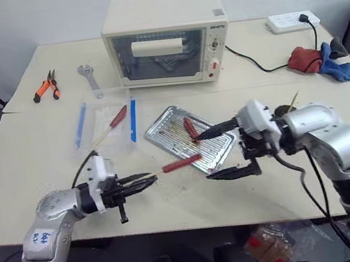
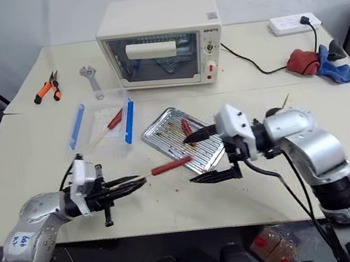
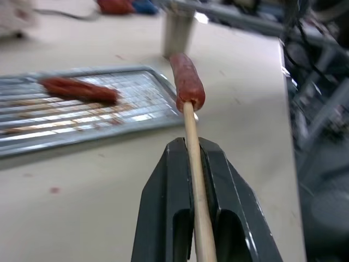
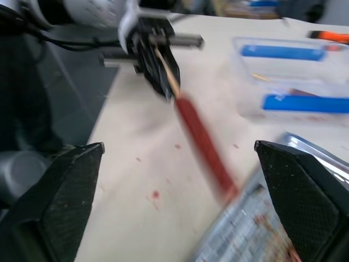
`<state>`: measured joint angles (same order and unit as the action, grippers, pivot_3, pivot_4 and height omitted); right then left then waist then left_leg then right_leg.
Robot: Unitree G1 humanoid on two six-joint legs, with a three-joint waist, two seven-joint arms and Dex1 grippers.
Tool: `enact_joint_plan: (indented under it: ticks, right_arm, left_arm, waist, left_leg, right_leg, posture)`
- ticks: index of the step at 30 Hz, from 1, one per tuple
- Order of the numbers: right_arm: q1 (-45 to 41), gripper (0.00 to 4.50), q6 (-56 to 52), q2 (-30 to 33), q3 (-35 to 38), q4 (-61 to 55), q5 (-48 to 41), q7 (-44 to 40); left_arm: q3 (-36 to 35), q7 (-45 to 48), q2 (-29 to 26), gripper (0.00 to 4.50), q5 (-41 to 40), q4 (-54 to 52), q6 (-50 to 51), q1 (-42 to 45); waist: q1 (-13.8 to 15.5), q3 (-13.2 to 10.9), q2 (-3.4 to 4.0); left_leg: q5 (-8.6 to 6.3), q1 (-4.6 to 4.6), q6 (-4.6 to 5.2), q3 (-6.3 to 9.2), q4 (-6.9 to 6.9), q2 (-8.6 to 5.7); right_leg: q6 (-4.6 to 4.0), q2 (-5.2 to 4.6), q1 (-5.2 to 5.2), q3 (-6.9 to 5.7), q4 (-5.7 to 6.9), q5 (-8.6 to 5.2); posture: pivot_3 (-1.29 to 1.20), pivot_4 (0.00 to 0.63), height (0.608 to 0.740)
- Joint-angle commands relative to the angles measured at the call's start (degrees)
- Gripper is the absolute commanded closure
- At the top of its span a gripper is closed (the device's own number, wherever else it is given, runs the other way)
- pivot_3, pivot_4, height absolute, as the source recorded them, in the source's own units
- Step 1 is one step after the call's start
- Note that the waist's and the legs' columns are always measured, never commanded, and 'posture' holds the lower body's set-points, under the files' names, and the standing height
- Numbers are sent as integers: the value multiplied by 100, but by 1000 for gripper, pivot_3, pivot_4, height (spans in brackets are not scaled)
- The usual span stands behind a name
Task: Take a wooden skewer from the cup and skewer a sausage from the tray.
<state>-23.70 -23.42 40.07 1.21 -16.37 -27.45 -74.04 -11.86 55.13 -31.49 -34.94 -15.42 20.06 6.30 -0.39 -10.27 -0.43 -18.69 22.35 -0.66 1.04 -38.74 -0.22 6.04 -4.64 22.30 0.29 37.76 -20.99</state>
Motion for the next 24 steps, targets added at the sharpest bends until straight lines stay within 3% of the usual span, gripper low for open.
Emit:
enact_joint_plan:
  ticks: [1, 6, 10, 19, 24]
  right_arm:
    - [875, 24, 812, -291, 993, -310, -429, 275]
    - [1495, 24, 811, -873, 1578, -723, -1159, 1115]
    - [1633, 24, 1211, -1282, 1558, -977, -988, 1654]
    - [1641, 24, 1398, -1241, 1414, -1034, -893, 1976]
    - [1656, 0, 1289, -1093, 1397, -1005, -986, 1947]
  left_arm:
    - [-791, -1066, 439, 4500, -516, -345, -3, -58]
    - [-1186, -2367, 1029, 4500, -533, -298, -35, 301]
    - [-1163, -3574, 1472, 4500, -57, 72, -61, 844]
    - [-839, -4587, 1888, 4500, 653, 1065, -245, 1642]
    - [-792, -4400, 1810, 3113, 572, 1055, -182, 1805]
  waist:
    - [33, 0, 0]
    - [16, -1, -1]
    - [36, 1, -3]
    - [39, 0, -6]
    - [25, 1, -6]
  left_leg:
    - [-2, 0, 2, -1, -4, 0]
    - [-2, -8, 2, -10, -25, -1]
    - [5, -21, -9, -3, -27, 5]
    - [0, -17, 0, -6, -29, -4]
    - [0, -17, -1, -7, -26, -5]
  right_leg:
    - [0, 0, -1, 0, 1, 0]
    - [7, 6, -9, 8, 3, 4]
    - [7, 15, -22, 4, 6, 4]
    - [8, 12, -19, 4, 5, 4]
    - [8, 12, -19, 3, 7, 4]
  posture:
    - [0, 150, 740]
    - [0, 150, 740]
    - [0, 150, 740]
    - [0, 150, 740]
    - [0, 150, 740]
